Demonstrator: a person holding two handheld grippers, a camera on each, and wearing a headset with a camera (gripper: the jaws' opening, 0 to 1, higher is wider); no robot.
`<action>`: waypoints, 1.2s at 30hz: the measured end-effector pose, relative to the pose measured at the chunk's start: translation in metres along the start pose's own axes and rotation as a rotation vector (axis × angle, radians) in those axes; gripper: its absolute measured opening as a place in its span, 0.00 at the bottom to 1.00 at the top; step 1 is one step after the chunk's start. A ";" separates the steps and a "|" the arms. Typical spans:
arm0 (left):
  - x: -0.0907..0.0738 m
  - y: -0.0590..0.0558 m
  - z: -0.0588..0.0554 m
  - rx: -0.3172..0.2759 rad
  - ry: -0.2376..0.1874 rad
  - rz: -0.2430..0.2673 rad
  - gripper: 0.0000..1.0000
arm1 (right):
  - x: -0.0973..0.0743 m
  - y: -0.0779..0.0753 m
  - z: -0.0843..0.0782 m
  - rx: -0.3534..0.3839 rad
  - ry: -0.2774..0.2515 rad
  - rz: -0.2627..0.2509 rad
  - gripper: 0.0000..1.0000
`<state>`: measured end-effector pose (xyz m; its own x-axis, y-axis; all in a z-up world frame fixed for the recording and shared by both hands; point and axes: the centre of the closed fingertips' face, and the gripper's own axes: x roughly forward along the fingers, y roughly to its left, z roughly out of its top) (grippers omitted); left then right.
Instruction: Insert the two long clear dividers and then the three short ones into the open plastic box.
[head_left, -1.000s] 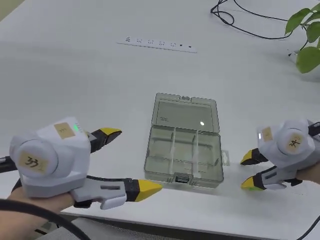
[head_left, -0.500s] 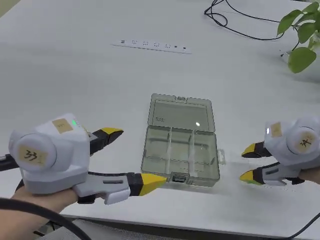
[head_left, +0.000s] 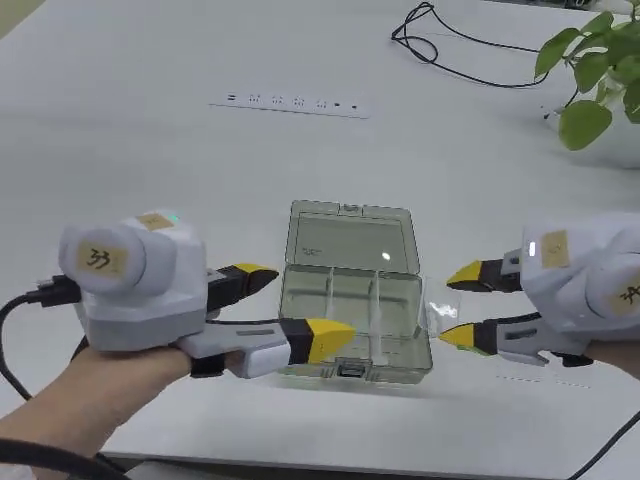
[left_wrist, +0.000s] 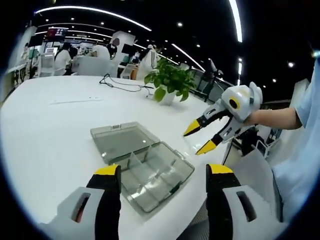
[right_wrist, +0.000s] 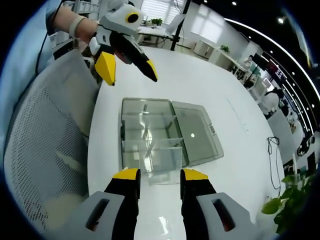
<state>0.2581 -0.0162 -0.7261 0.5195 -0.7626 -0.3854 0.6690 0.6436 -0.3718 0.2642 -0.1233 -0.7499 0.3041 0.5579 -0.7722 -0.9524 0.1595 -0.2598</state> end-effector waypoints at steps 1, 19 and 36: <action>0.003 -0.001 0.002 -0.014 0.001 -0.004 0.68 | -0.001 -0.001 0.006 -0.008 -0.012 -0.004 0.32; 0.012 -0.019 0.023 -0.235 -0.048 -0.108 0.29 | 0.007 0.004 0.081 -0.278 -0.049 -0.011 0.32; 0.011 -0.027 0.018 -0.397 -0.021 -0.168 0.00 | 0.013 0.014 0.089 -0.371 -0.024 0.000 0.32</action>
<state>0.2556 -0.0428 -0.7048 0.4346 -0.8573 -0.2760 0.4909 0.4824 -0.7255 0.2527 -0.0415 -0.7119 0.2990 0.5777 -0.7595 -0.8785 -0.1441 -0.4555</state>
